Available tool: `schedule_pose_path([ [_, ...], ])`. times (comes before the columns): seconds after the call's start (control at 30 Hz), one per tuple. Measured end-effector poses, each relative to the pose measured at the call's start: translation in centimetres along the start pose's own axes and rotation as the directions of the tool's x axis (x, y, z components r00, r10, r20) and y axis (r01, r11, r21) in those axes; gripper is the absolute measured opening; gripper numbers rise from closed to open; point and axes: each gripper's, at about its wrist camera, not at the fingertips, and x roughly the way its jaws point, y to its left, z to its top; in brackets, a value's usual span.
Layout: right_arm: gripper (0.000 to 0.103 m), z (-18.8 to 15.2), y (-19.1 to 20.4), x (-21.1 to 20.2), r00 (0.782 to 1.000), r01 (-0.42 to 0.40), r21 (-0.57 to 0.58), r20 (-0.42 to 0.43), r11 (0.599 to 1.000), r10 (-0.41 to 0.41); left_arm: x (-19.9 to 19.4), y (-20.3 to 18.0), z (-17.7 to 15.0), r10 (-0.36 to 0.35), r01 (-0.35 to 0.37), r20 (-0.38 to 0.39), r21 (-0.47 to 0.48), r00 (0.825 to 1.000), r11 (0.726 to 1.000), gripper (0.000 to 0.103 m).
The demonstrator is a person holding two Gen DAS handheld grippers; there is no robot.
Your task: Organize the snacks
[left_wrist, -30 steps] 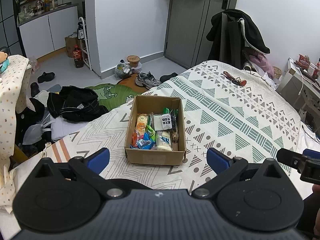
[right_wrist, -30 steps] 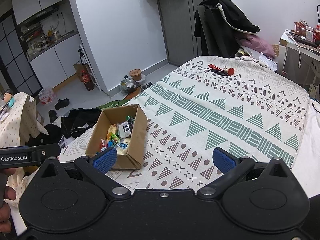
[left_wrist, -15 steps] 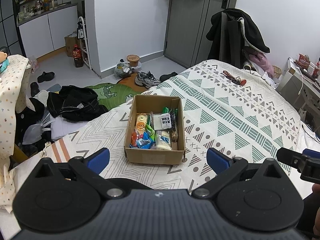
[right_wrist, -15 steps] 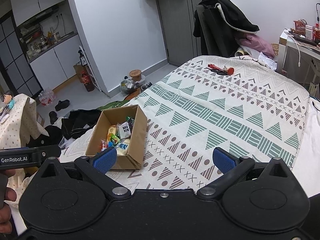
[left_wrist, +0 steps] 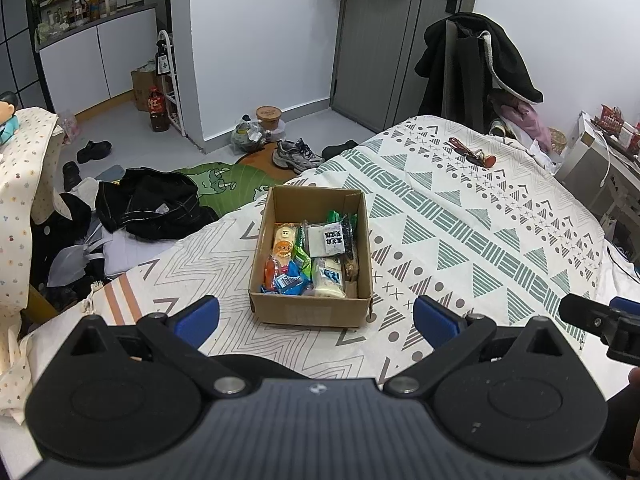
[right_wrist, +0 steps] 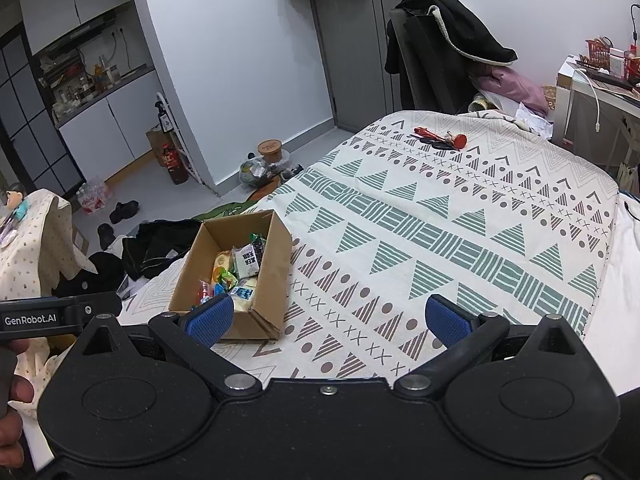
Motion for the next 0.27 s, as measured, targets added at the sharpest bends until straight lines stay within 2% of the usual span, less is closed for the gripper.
schedule_pose_path([
  [0.27, 0.103, -0.01, -0.57, 0.23, 1.0, 0.004, 0.01, -0.009, 1.0, -0.004, 0.27, -0.35, 0.22, -0.002, 0.002, -0.003, 0.006, 1.0, 1.0, 0.102],
])
